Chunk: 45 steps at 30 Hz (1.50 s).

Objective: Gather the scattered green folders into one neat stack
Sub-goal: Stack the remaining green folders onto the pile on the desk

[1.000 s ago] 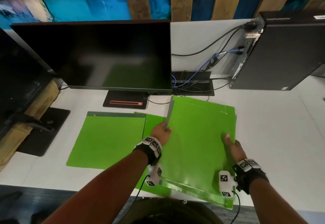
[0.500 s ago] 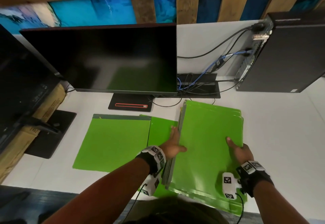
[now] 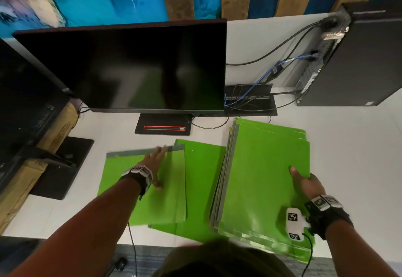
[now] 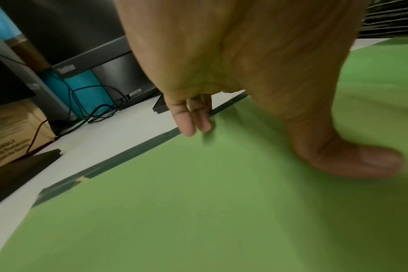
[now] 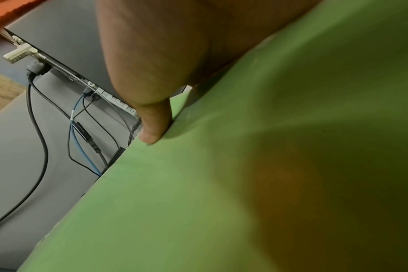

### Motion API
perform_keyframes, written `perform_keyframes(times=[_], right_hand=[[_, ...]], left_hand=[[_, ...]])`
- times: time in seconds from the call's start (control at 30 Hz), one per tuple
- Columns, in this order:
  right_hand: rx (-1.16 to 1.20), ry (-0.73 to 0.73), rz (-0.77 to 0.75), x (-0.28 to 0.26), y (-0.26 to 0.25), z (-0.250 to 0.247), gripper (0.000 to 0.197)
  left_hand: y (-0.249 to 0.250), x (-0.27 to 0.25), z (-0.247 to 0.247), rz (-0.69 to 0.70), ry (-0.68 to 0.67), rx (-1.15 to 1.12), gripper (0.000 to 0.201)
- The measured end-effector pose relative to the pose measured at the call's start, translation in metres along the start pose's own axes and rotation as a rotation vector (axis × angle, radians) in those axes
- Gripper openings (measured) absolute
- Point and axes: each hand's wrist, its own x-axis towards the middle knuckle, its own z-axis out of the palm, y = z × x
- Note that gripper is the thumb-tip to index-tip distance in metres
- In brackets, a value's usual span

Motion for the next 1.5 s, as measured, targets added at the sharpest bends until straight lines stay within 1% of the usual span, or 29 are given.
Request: perform_keyframes(times=[0.07, 0.13, 0.2, 0.27, 0.3, 0.33, 0.37, 0.43, 0.5, 0.57, 0.63, 0.7, 0.83, 0.9, 0.97, 1.0, 1.07, 1.13, 1.17, 1.23, 1.3, 1.37, 1.47, 1.5], right_hand=[[-0.021, 0.001, -0.004, -0.001, -0.001, 0.000, 0.060], [-0.037, -0.001, -0.009, -0.001, -0.002, 0.000, 0.060], [-0.060, 0.001, -0.005, -0.002, -0.002, -0.001, 0.062], [-0.071, 0.010, 0.004, -0.002, -0.002, -0.002, 0.063], [-0.074, 0.011, 0.008, -0.002, -0.002, -0.002, 0.063], [-0.075, 0.008, 0.009, -0.002, -0.003, -0.002, 0.064], [-0.076, 0.004, 0.005, -0.003, -0.003, -0.001, 0.063], [-0.075, 0.002, 0.001, -0.004, -0.005, -0.002, 0.063], [-0.073, 0.007, 0.006, -0.006, -0.006, -0.002, 0.062], [-0.070, 0.011, 0.005, -0.008, -0.008, -0.002, 0.062], [-0.070, 0.011, 0.013, -0.009, -0.008, -0.002, 0.063], [-0.061, 0.008, 0.021, -0.009, -0.008, -0.002, 0.063], [-0.050, 0.018, 0.018, -0.007, -0.007, 0.000, 0.063], [-0.042, 0.011, 0.024, -0.007, -0.006, 0.000, 0.065], [-0.038, 0.008, 0.030, -0.007, -0.005, 0.000, 0.067], [-0.035, 0.004, 0.034, -0.007, -0.004, 0.000, 0.068], [-0.026, 0.001, 0.025, -0.007, -0.003, -0.001, 0.066], [-0.020, -0.006, 0.024, -0.009, -0.003, -0.002, 0.066], [-0.012, -0.013, 0.030, -0.008, -0.002, -0.003, 0.067], [0.024, -0.049, 0.035, -0.008, -0.003, -0.006, 0.066], [0.118, -0.103, 0.046, -0.005, -0.002, -0.011, 0.062], [0.223, -0.138, 0.066, -0.004, 0.001, -0.016, 0.069], [0.270, -0.159, 0.073, 0.002, 0.010, -0.019, 0.085], [0.265, -0.162, 0.068, 0.001, 0.010, -0.019, 0.083]], left_hand=[[0.002, 0.001, 0.004, -0.070, 0.054, 0.026, 0.158], [0.000, 0.000, 0.005, -0.122, 0.096, 0.053, 0.151], [-0.006, 0.000, 0.001, -0.182, 0.131, 0.043, 0.129], [-0.010, 0.000, -0.003, -0.227, 0.130, -0.024, 0.106], [-0.011, -0.001, -0.004, -0.240, 0.128, -0.068, 0.100], [-0.013, -0.002, -0.002, -0.254, 0.135, -0.116, 0.099], [-0.014, -0.004, 0.000, -0.282, 0.159, -0.180, 0.102], [-0.019, -0.009, 0.008, -0.379, 0.199, -0.259, 0.112], [-0.025, -0.014, 0.019, -0.494, 0.200, -0.249, 0.124], [-0.028, -0.018, 0.027, -0.541, 0.209, -0.279, 0.132], [-0.027, -0.020, 0.031, -0.559, 0.237, -0.308, 0.131], [-0.024, -0.025, 0.030, -0.606, 0.237, -0.348, 0.129], [-0.029, -0.029, 0.034, -0.693, 0.158, -0.390, 0.135], [-0.034, -0.030, 0.038, -0.685, 0.137, -0.420, 0.132], [-0.038, -0.032, 0.039, -0.647, 0.176, -0.509, 0.121], [-0.040, -0.034, 0.038, -0.617, 0.198, -0.564, 0.111], [-0.042, -0.036, 0.033, -0.528, 0.228, -0.625, 0.085], [-0.043, -0.038, 0.023, -0.404, 0.193, -0.650, 0.062], [-0.044, -0.037, 0.020, -0.354, 0.185, -0.669, 0.058], [-0.044, -0.036, 0.014, -0.311, 0.208, -0.740, 0.056], [-0.044, -0.033, 0.012, -0.333, 0.238, -0.784, 0.054], [-0.041, -0.030, 0.014, -0.336, 0.210, -0.792, 0.053], [-0.029, -0.022, 0.015, -0.278, 0.139, -0.769, 0.058], [-0.022, -0.019, 0.013, -0.250, 0.122, -0.758, 0.060]])
